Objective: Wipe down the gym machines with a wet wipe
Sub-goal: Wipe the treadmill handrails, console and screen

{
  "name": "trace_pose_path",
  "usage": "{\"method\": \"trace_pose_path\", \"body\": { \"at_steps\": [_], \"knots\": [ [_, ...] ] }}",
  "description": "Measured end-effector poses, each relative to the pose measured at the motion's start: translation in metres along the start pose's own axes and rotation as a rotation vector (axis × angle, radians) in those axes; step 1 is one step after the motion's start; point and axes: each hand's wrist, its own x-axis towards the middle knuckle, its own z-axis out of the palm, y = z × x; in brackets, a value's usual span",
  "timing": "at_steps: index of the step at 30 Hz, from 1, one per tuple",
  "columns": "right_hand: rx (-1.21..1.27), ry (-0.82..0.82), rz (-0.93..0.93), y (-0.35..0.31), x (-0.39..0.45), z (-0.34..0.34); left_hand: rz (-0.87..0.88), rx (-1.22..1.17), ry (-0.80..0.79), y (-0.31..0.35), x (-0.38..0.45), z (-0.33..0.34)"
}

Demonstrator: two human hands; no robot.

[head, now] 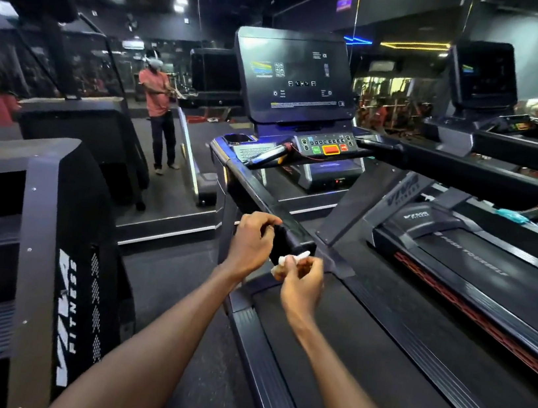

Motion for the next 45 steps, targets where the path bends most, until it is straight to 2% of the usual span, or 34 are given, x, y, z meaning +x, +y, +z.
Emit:
{"method": "trace_pose_path", "body": {
  "at_steps": [6,10,16,19,21,23,25,29,32,35,37,39,41,45],
  "knots": [
    [0.017,0.202,-0.023,-0.008,0.01,0.011,0.116,0.028,-0.041,-0.023,0.011,-0.006],
    [-0.009,0.314,0.073,0.009,0.01,0.016,0.171,-0.02,-0.058,-0.031,0.019,-0.003],
    [-0.173,0.425,-0.112,-0.013,0.023,0.038,0.266,-0.038,-0.093,-0.038,0.029,-0.004],
    [-0.103,0.573,0.001,0.008,0.025,0.036,0.311,-0.051,-0.128,-0.044,0.035,-0.005],
    [-0.041,0.605,0.13,0.023,0.019,0.036,0.335,-0.052,-0.153,-0.048,0.039,-0.007],
    [-0.048,0.632,0.155,0.028,0.015,0.043,0.366,-0.061,-0.169,-0.054,0.042,-0.01],
    [-0.055,0.703,0.1,0.022,0.015,0.051,0.403,-0.063,-0.185,-0.059,0.044,-0.012],
    [-0.037,0.67,0.012,0.027,0.007,0.061,0.444,-0.091,-0.207,-0.066,0.045,-0.016],
    [0.096,0.546,0.056,0.04,0.005,0.07,0.45,-0.105,-0.209,-0.071,0.046,-0.016],
    [0.153,0.531,0.074,0.033,0.014,0.073,0.423,-0.108,-0.231,-0.08,0.044,-0.016],
    [0.177,0.49,0.004,0.023,0.013,0.078,0.386,-0.116,-0.246,-0.085,0.043,-0.016],
    [0.099,0.498,-0.059,0.018,0.012,0.089,0.346,-0.138,-0.246,-0.09,0.039,-0.015],
    [0.132,0.538,0.012,0.022,0.018,0.095,0.299,-0.181,-0.248,-0.093,0.035,-0.012],
    [0.516,0.548,0.196,0.028,0.027,0.074,0.21,-0.239,-0.252,-0.099,0.03,-0.009]
  ]
}}
